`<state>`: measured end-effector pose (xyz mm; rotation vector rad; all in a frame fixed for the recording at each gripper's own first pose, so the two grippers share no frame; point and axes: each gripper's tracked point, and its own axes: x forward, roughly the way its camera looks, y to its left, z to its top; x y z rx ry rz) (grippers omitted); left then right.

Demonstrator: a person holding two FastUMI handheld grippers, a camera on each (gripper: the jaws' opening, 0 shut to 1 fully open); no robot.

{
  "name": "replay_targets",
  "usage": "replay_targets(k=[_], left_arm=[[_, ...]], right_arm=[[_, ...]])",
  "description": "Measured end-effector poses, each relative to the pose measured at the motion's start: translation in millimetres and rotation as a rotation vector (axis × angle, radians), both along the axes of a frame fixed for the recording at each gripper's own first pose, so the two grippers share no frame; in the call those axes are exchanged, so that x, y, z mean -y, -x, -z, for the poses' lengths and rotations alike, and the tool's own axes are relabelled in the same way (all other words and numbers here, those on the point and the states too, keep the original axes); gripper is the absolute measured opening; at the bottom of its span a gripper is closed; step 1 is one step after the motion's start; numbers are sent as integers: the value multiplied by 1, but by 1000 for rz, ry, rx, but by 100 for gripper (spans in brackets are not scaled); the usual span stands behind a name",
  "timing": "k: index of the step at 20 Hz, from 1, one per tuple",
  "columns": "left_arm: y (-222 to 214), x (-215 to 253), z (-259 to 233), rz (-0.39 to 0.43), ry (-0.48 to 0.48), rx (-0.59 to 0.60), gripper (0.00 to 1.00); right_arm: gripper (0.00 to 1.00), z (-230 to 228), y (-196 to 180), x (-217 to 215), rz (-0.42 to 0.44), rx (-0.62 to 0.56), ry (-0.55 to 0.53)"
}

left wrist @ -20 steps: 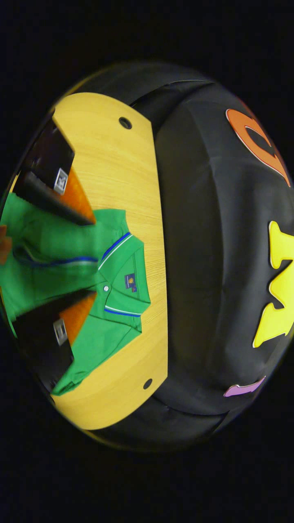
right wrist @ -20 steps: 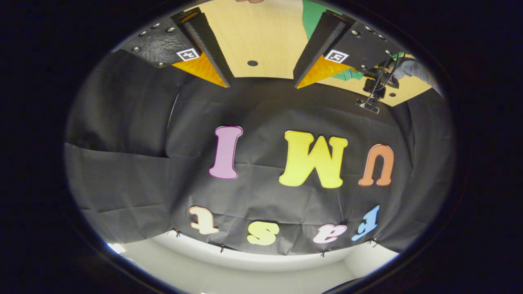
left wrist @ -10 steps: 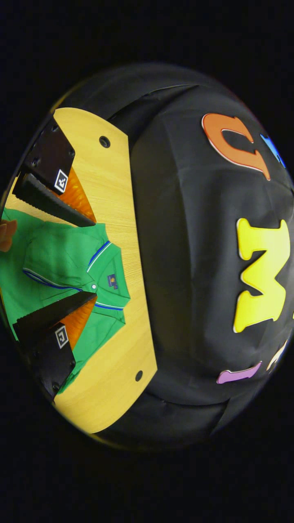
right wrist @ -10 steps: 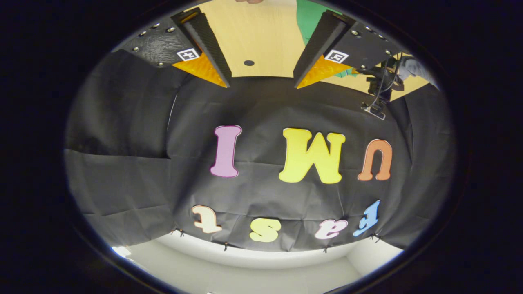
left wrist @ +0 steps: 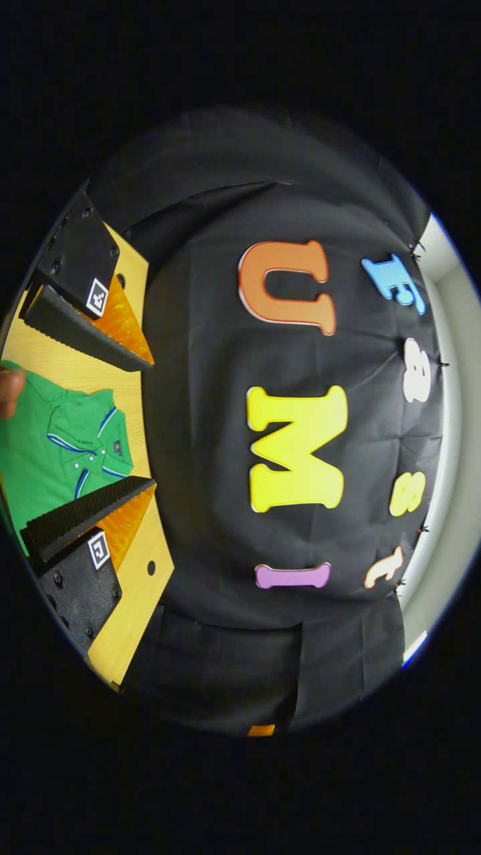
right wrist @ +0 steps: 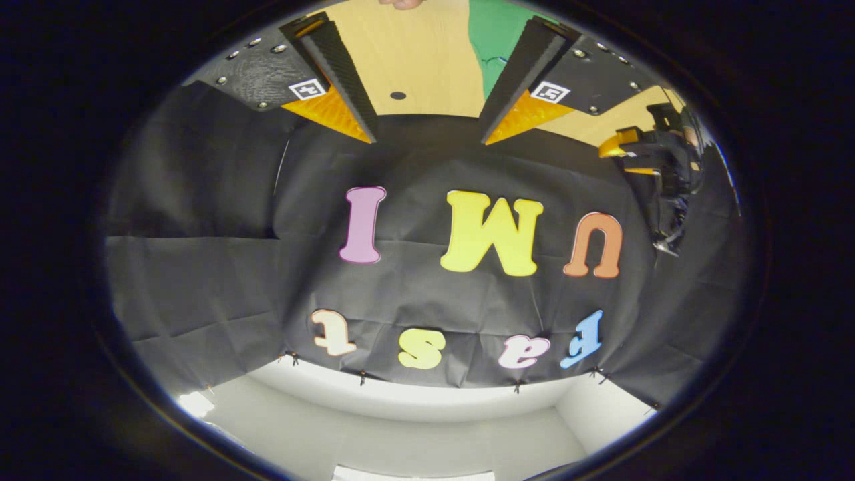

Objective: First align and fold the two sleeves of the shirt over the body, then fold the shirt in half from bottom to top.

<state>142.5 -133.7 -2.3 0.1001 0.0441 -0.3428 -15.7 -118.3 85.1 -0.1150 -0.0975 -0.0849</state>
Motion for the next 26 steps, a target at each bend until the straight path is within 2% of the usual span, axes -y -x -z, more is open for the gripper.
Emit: replay_targets(k=[3, 4, 5, 6, 7, 8, 10, 11, 16, 19, 26], left_arm=[[54, -17, -49, -4, 44, 109, 100], [70, -18, -55, 8, 66, 111, 96], [83, -21, -56, 14, 81, 109, 100], [95, -25, -57, 14, 87, 105, 100], [106, -32, -53, 10, 81, 96, 96], [115, -41, -44, -4, 72, 78, 100], [132, -56, -17, -25, 66, 16, 96], [141, -64, 1, -41, 55, -33, 100], [177, -99, 83, -89, -5, -220, 100], [194, -118, 132, -111, -74, -306, 100], [224, -141, 238, -146, -149, -541, 100]], right_arm=[[95, 9, 13, -15, -26, -5, -7], [97, 13, 16, -19, -32, -9, -10], [95, 17, 19, -24, -44, -14, -15], [95, 23, 22, -29, -53, -22, -20], [95, 29, 26, -32, -61, -33, -24], [97, 36, 29, -34, -67, -46, -26], [95, 56, 36, -37, -74, -79, -35], [97, 68, 39, -37, -75, -106, -44], [95, 145, 52, -47, -92, -266, -89], [96, 198, 58, -57, -104, -364, -91], [96, 340, 88, -61, -93, -679, -43]])
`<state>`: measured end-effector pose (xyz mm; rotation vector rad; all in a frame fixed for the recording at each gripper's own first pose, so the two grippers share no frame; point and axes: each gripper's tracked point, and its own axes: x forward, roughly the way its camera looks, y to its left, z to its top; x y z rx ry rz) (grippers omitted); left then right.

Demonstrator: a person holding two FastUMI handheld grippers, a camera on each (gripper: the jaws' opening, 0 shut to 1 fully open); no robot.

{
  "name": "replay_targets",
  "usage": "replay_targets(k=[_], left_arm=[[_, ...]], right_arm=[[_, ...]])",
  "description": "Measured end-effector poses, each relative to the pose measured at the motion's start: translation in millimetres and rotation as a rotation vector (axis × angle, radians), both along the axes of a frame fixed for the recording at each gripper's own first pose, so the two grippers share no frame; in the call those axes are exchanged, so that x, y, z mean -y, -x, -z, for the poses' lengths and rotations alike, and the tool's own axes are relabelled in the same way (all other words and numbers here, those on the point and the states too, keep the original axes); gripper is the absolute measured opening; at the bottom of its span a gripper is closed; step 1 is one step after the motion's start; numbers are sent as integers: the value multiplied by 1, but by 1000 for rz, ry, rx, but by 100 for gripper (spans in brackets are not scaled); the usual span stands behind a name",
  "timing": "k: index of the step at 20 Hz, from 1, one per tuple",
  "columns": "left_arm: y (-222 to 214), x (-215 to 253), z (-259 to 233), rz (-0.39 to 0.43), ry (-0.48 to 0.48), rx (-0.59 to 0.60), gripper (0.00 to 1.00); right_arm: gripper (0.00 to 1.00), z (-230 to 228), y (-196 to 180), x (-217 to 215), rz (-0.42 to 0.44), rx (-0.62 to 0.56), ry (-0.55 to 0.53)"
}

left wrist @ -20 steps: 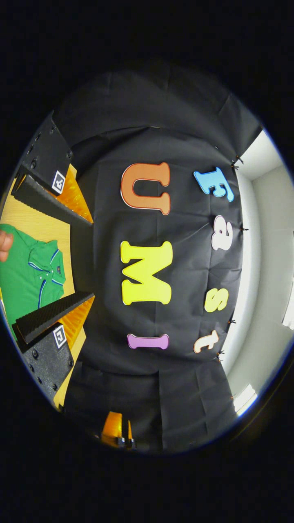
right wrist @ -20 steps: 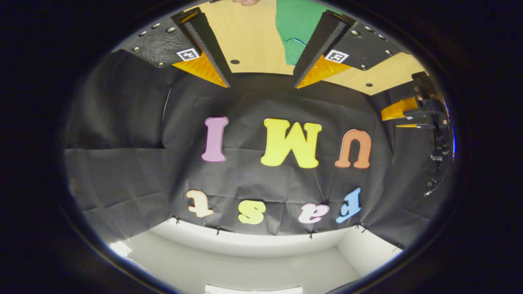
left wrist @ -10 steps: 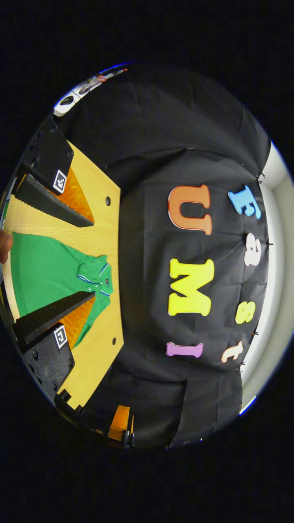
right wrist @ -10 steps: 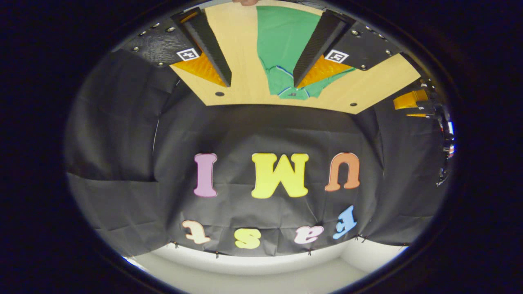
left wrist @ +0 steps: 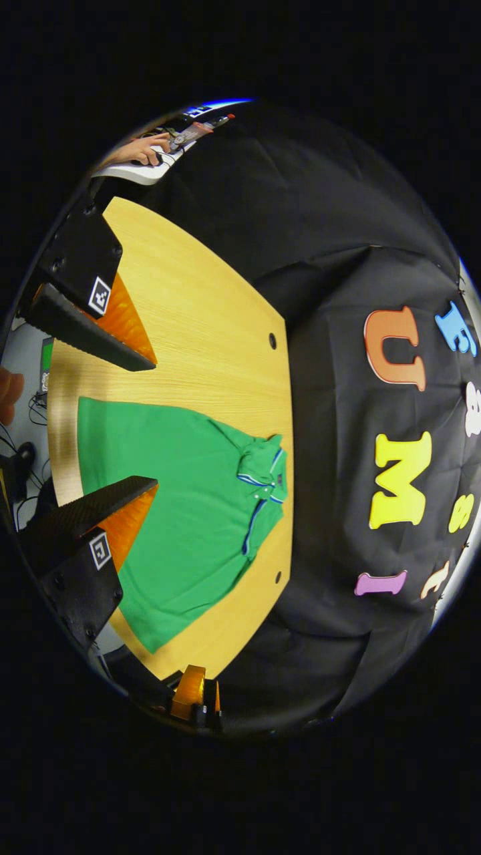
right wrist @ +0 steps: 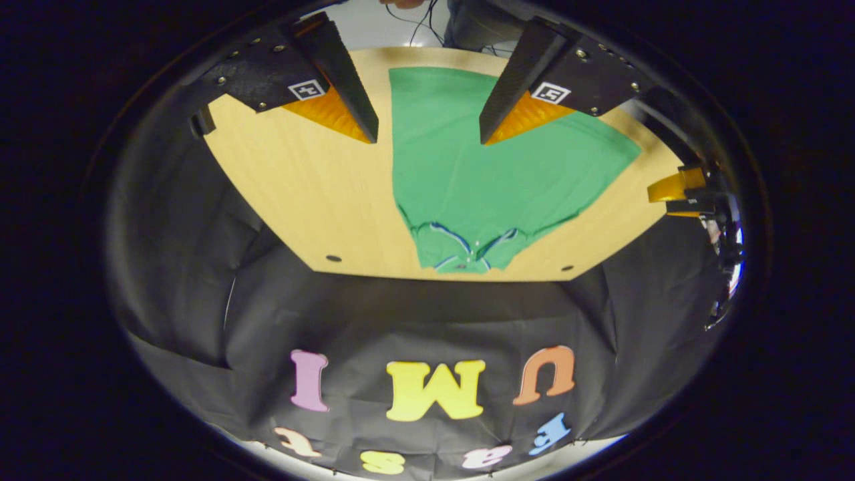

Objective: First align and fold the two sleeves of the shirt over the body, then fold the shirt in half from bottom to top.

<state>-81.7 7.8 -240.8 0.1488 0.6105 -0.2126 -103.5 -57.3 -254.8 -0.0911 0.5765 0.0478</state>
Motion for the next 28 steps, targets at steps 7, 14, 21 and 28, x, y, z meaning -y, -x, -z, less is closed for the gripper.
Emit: replay_targets(k=[7, 14, 21, 28], left_arm=[[10, -11, 49, -5, -50, -118, 100], [13, -11, 74, -11, -52, -189, 100], [7, 5, 78, -43, 5, -146, 100], [8, 17, 78, -66, 26, -219, 5]], right_arm=[[96, 78, 14, 13, 30, -199, 18], [99, 90, 14, 10, 27, -260, 2], [98, 92, 12, 4, 43, -282, -24], [6, 92, 5, -16, 35, -292, -96]])
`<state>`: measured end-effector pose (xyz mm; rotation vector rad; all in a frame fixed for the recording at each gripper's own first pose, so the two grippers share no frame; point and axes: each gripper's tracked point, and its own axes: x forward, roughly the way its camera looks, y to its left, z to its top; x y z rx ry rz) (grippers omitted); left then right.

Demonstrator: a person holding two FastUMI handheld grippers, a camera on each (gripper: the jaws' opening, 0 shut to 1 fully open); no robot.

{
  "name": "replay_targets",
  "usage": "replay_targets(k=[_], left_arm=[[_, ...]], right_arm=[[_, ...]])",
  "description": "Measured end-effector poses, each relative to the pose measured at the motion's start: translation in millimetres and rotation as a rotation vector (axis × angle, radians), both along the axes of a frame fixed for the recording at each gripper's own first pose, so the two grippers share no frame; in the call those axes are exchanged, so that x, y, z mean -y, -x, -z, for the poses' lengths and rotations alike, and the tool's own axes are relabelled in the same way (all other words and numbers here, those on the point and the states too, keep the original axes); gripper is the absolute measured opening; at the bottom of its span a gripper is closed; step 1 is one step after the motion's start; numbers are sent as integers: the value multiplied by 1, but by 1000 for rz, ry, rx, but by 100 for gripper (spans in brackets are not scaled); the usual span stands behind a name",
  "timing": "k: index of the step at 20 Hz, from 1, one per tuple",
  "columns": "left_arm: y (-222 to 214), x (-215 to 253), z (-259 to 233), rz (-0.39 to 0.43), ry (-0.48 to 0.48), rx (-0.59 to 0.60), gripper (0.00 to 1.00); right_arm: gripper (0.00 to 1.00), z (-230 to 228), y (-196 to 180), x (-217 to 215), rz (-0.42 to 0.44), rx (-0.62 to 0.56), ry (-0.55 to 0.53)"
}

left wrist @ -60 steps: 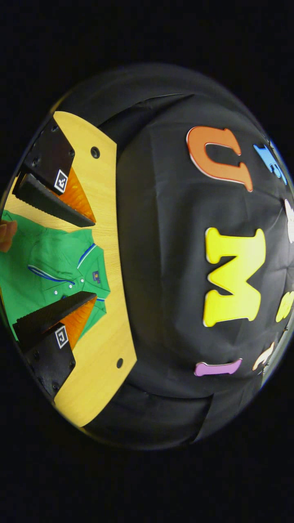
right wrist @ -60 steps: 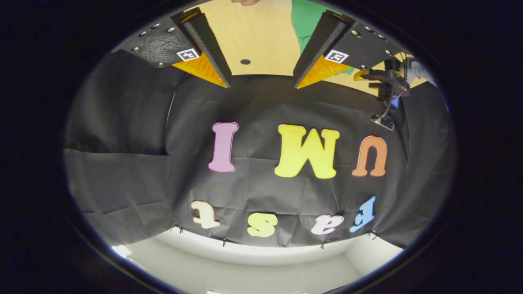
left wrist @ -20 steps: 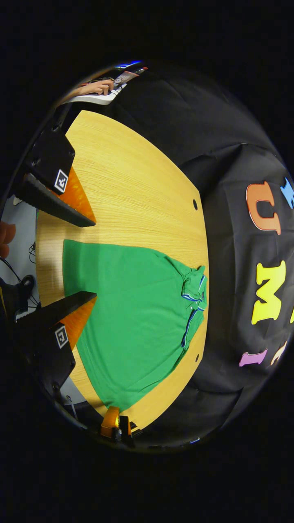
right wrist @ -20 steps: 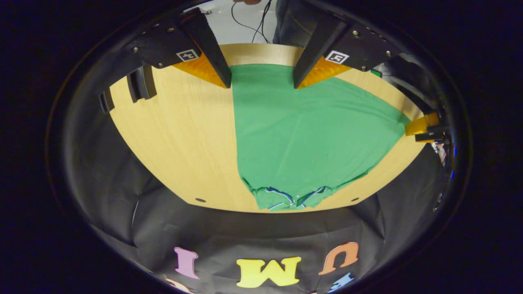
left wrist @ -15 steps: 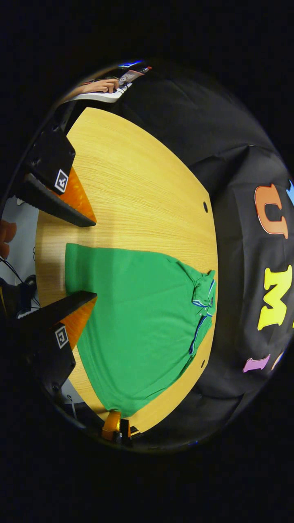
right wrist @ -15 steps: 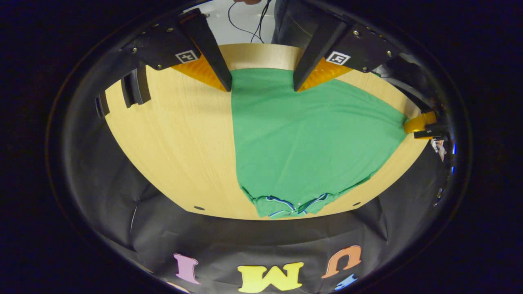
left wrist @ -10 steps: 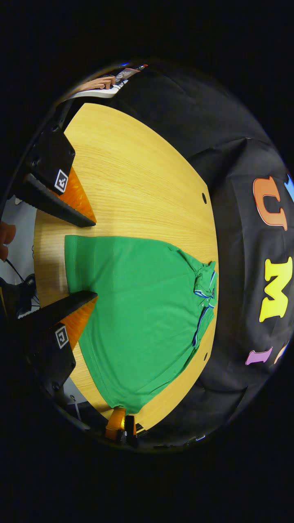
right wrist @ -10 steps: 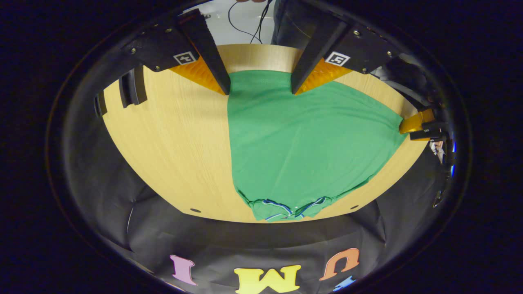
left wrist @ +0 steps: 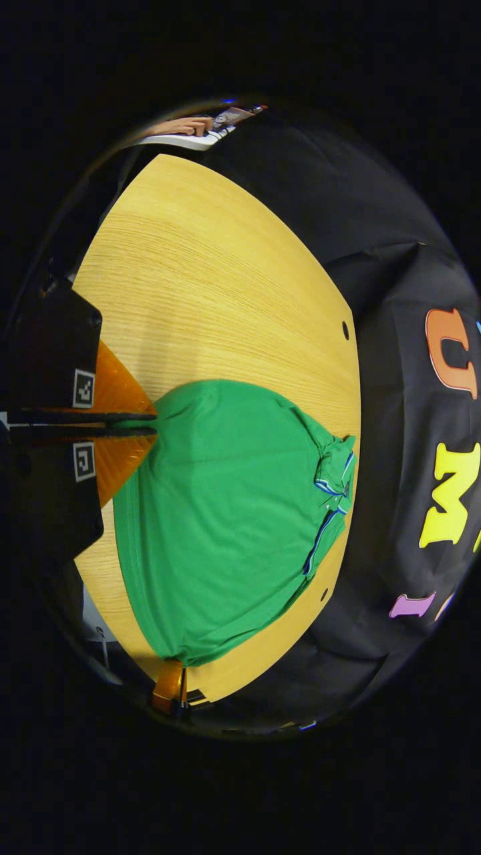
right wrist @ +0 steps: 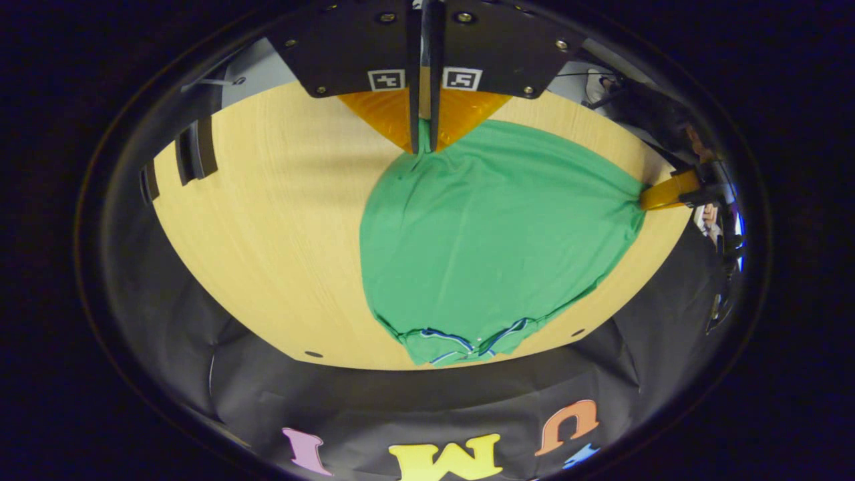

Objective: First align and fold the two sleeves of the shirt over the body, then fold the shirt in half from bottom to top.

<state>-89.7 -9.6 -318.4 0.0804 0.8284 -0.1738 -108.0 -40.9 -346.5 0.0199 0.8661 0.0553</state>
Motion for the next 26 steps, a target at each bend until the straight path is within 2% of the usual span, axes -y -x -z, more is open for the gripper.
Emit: replay_targets(k=[1, 6, 9, 12, 19, 26], left_arm=[[-1, 1, 0, 8, 5, -9, 4], [2, 2, -6, 33, 14, -25, 3], [-7, 7, -24, 48, 17, 6, 3], [-29, 13, -45, 31, 52, 40, 3], [-102, 26, -104, 16, 99, 154, 3], [-175, 47, -133, 30, 126, 221, 4]], right_arm=[[2, 1, -1, -1, -3, -11, -2], [1, -8, -3, -2, 10, -12, -20], [1, -29, -17, -3, 12, 50, -25], [1, -53, -36, -7, -7, 104, -24], [1, -113, -121, -10, -2, 250, -65], [1, -159, -210, -7, -8, 361, -72]])
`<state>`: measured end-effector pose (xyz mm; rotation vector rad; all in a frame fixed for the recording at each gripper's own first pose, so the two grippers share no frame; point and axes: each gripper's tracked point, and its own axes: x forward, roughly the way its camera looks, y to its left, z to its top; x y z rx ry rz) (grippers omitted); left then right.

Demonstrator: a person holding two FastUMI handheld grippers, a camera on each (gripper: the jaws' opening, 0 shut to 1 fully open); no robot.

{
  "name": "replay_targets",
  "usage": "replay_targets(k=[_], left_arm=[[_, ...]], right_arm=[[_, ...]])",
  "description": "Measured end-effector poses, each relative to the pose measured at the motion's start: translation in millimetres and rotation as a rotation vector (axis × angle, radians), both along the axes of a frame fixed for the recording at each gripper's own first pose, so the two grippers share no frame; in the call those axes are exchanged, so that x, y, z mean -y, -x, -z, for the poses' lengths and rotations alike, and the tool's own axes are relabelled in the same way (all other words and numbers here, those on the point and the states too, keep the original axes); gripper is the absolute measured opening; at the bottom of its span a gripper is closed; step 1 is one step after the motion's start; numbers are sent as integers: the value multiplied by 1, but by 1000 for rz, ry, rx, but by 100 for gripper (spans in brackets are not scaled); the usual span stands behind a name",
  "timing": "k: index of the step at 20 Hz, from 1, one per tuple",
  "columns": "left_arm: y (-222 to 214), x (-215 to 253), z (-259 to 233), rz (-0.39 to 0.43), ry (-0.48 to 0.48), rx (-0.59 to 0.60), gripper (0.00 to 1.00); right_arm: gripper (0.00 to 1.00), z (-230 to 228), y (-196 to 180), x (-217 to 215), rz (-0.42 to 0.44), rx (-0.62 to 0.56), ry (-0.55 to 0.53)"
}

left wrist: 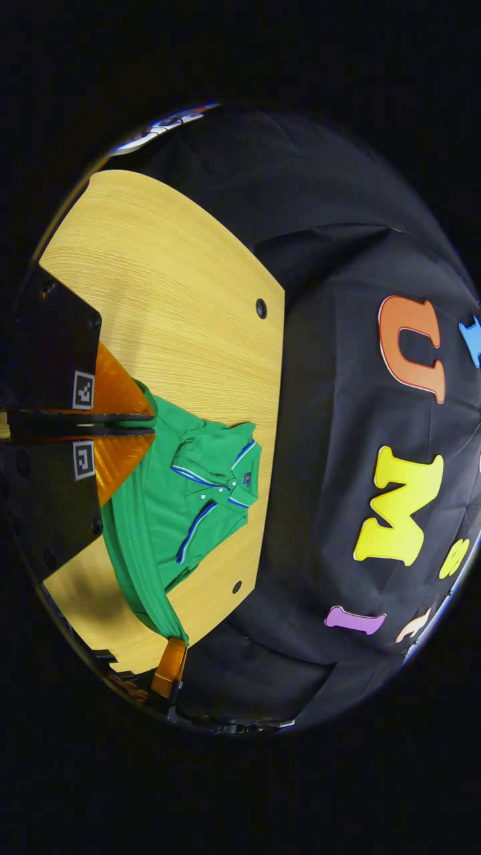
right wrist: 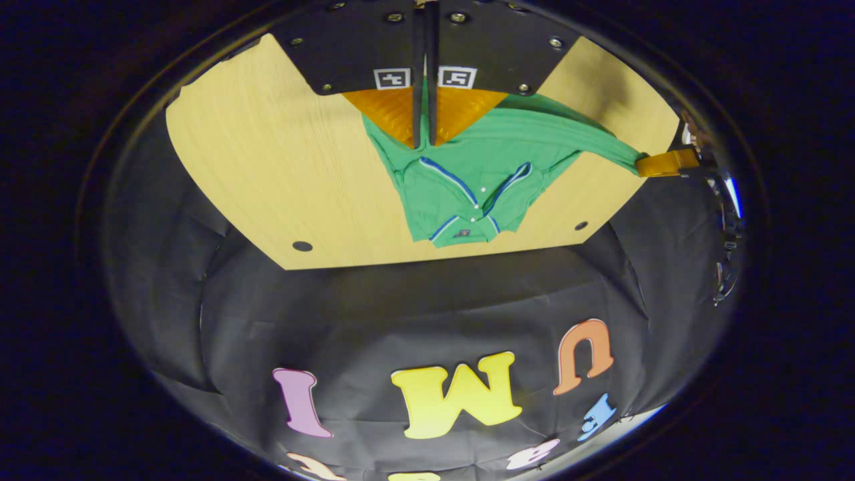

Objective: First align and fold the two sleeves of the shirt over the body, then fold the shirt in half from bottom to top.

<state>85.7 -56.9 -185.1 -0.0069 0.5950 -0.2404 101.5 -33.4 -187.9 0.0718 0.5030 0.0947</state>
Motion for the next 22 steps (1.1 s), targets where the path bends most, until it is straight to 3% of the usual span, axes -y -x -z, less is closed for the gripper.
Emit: replay_targets(k=[12, 22], left_arm=[[-130, 23, -27, -28, 15, 108, 3], [-234, 54, -63, -6, 18, 281, 3]], right_arm=[[1, -44, -139, -7, -36, 130, -12], [1, -72, -242, -7, -57, 251, 7]])
